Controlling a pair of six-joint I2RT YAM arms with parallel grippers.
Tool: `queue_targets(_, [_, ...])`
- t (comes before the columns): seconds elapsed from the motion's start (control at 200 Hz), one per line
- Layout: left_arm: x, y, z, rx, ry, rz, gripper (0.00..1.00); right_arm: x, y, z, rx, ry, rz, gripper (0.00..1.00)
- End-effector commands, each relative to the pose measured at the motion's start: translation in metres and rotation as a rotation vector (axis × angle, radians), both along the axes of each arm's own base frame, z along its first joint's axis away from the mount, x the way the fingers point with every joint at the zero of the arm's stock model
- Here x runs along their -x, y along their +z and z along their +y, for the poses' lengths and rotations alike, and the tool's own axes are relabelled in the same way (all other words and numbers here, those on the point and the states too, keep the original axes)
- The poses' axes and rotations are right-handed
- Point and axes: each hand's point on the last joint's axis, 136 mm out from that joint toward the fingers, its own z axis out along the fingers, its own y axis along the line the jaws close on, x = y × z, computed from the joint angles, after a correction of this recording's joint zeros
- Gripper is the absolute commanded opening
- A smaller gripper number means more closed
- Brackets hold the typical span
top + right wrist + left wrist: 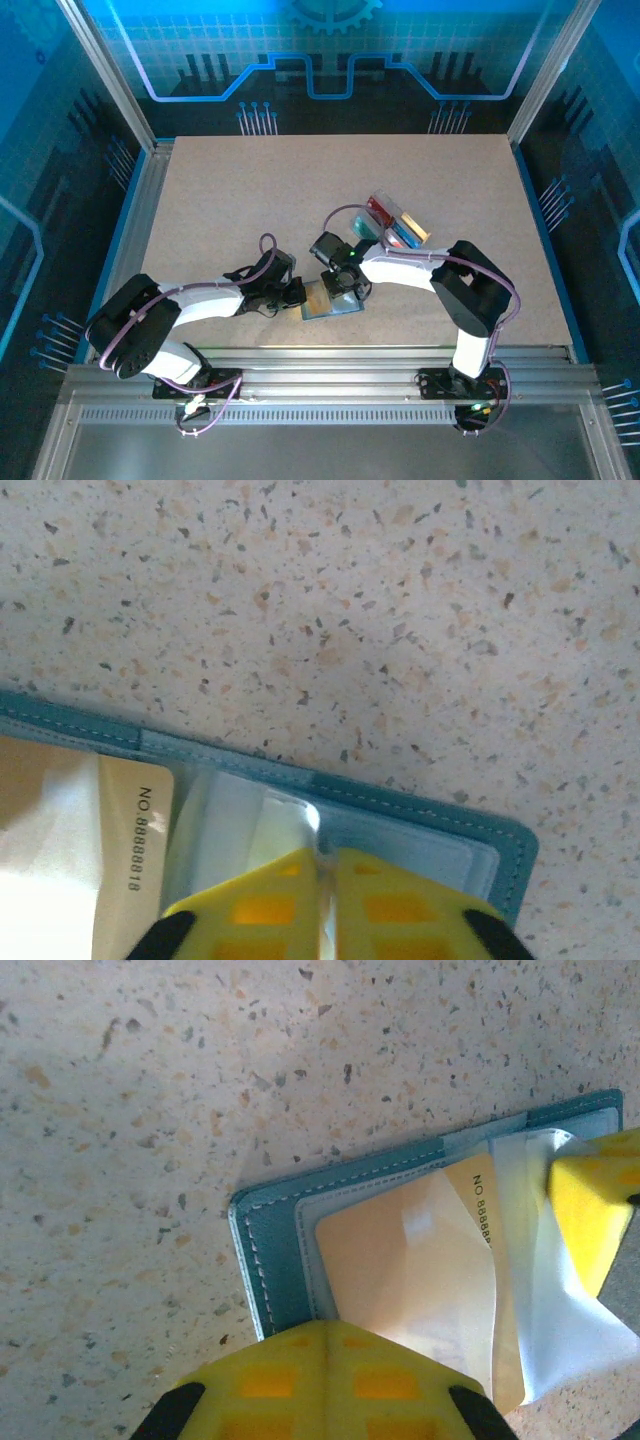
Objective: Put the credit cards into the card holder
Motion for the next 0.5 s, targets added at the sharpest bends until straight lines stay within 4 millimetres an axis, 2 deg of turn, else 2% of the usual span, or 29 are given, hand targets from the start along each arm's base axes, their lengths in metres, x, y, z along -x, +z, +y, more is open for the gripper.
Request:
queue_targets(0.0, [0.035,-0.039,0.029,-0.143,-0.023,0.134,0.0,0.018,-0.007,-0.026,0.137,0.023,0.069,0.01])
queue_targets(0.14, [0.034,-0.035,0.026,-0.126,-0.026,0.127,0.0,0.01,0.01,-0.014,0.113,0.051,0.05,0.0])
queue_targets(0.33, [0.034,-0.03,0.023,-0.126,-0.032,0.117,0.0,0.014,0.024,0.005,0.07,0.09,0.063,0.0])
queue_targets(0.495, [0.034,-0.028,0.016,-0.115,-0.044,0.113,0.0,0.021,0.023,0.025,-0.001,0.115,0.132,0.0])
